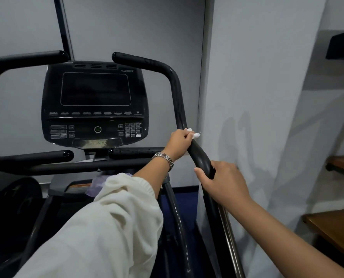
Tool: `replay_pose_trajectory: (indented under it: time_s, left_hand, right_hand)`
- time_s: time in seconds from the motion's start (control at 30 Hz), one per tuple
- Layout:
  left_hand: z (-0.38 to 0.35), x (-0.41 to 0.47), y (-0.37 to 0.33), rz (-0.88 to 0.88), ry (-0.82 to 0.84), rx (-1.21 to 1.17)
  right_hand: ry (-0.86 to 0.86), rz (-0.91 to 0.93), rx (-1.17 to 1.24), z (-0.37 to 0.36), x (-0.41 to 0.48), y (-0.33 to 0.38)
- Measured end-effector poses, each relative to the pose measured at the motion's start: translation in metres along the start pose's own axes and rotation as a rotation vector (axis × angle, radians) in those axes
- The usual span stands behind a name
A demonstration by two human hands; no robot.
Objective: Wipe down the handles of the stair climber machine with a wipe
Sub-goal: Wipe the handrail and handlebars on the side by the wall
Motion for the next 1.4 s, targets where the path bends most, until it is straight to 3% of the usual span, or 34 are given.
replay_pose_trajectory:
  time_s: [0.13,0.27,0.8,0.97,1.17,1.4]
  left_hand:
    - [0.006,-0.027,-0.017,-0.143,0.051,-0.003]
    - [-0.002,-0.052,-0.029,-0.313,0.096,0.010]
    - [0.037,-0.009,0.025,-0.328,0.153,-0.020]
    - [0.093,-0.009,0.080,-0.435,0.133,0.197]
    - [0.175,-0.029,0.147,-0.556,0.061,0.476]
    - [0.180,-0.045,0.165,-0.719,0.154,0.708]
  right_hand:
    - [0.036,-0.018,-0.012,0.002,0.000,0.004]
    - [0.141,-0.150,0.045,0.007,0.014,0.008]
    - [0.249,-0.341,-0.302,-0.033,0.070,0.030]
    - [0.380,-0.392,-0.239,-0.044,0.085,0.037]
    - [0.364,-0.378,-0.283,-0.044,0.086,0.041]
    - [0.361,-0.367,-0.311,-0.042,0.084,0.041]
Point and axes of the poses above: each hand's wrist, its own x-axis towards the middle knuckle, its own z-axis out of the back of the hand, y = z × x, the point moved 4 cm from there along x, towards the middle knuckle, and after that the axes turned 3 degrees about -y, right-handed, at the moved point
